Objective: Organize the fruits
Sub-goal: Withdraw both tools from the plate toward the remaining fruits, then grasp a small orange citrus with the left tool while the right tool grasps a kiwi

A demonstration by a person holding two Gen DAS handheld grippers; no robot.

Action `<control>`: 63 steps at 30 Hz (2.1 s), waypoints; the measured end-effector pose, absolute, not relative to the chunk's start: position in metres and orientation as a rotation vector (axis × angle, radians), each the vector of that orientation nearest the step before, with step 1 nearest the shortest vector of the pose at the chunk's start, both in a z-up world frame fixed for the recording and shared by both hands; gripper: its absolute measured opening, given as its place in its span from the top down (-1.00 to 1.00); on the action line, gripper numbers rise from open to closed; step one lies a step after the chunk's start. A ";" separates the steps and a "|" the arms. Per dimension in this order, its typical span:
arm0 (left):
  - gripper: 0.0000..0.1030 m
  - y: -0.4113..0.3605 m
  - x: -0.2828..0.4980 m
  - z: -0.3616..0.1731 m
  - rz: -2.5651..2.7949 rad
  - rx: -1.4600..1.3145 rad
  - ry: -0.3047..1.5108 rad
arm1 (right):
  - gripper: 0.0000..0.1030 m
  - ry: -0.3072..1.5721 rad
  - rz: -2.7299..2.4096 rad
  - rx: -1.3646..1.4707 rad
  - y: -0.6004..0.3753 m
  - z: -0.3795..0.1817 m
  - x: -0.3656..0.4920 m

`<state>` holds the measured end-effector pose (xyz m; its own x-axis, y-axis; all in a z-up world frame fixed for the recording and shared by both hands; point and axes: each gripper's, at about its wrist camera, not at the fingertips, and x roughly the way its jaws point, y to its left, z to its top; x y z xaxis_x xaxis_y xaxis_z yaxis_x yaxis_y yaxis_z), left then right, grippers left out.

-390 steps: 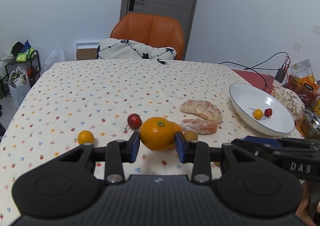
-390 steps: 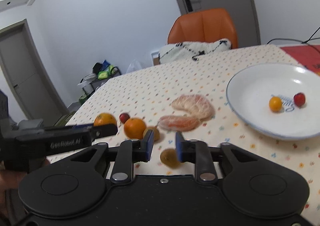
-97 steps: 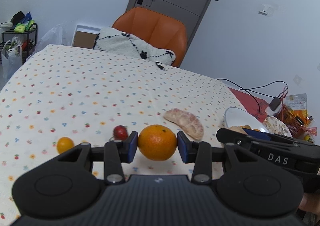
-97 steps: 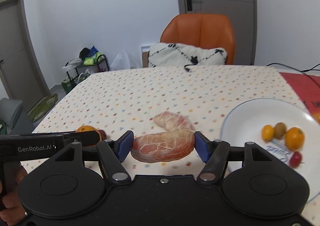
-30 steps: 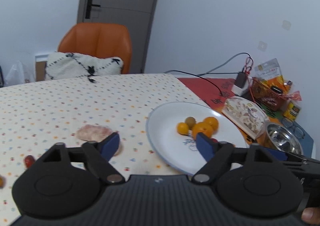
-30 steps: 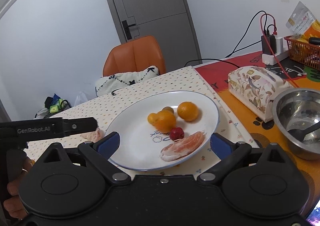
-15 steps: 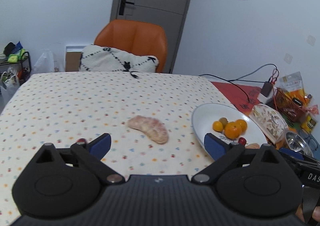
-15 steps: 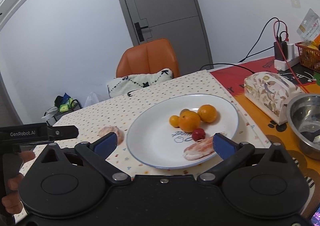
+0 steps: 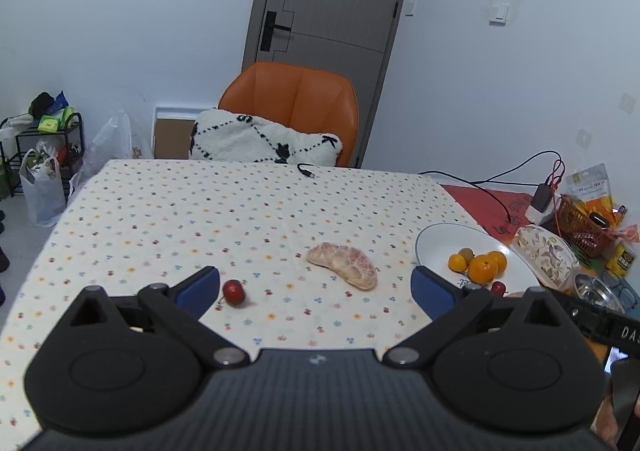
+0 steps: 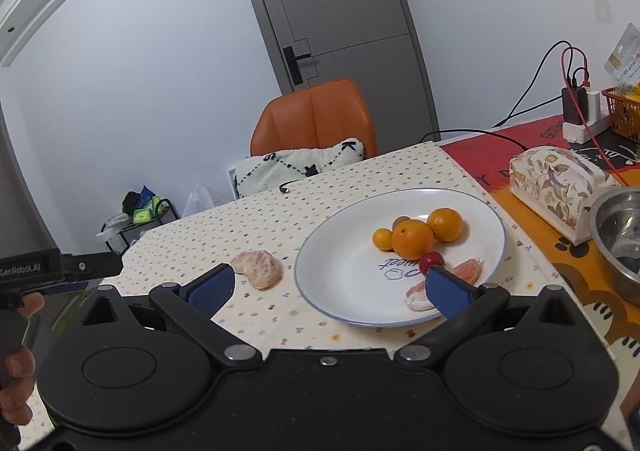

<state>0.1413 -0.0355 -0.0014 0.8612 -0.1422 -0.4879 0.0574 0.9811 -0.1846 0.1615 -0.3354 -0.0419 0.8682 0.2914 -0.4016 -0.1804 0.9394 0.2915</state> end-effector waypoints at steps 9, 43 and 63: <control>-1.00 -0.009 0.116 0.011 -0.093 -0.187 0.474 | -1.00 0.452 0.288 0.253 -0.323 -0.031 0.151; -1.00 0.049 0.075 -0.013 -0.025 -0.165 0.510 | -1.00 0.550 0.431 0.159 -0.261 -0.037 0.125; -0.89 0.052 0.098 -0.045 -0.029 -0.179 0.543 | -0.82 0.604 0.476 0.091 -0.234 -0.065 0.139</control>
<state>0.0975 0.0516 -0.0452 0.8564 -0.0745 -0.5110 -0.0200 0.9840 -0.1770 0.1392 -0.2336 -0.0648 0.7192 0.4557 -0.5245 -0.4032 0.8885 0.2191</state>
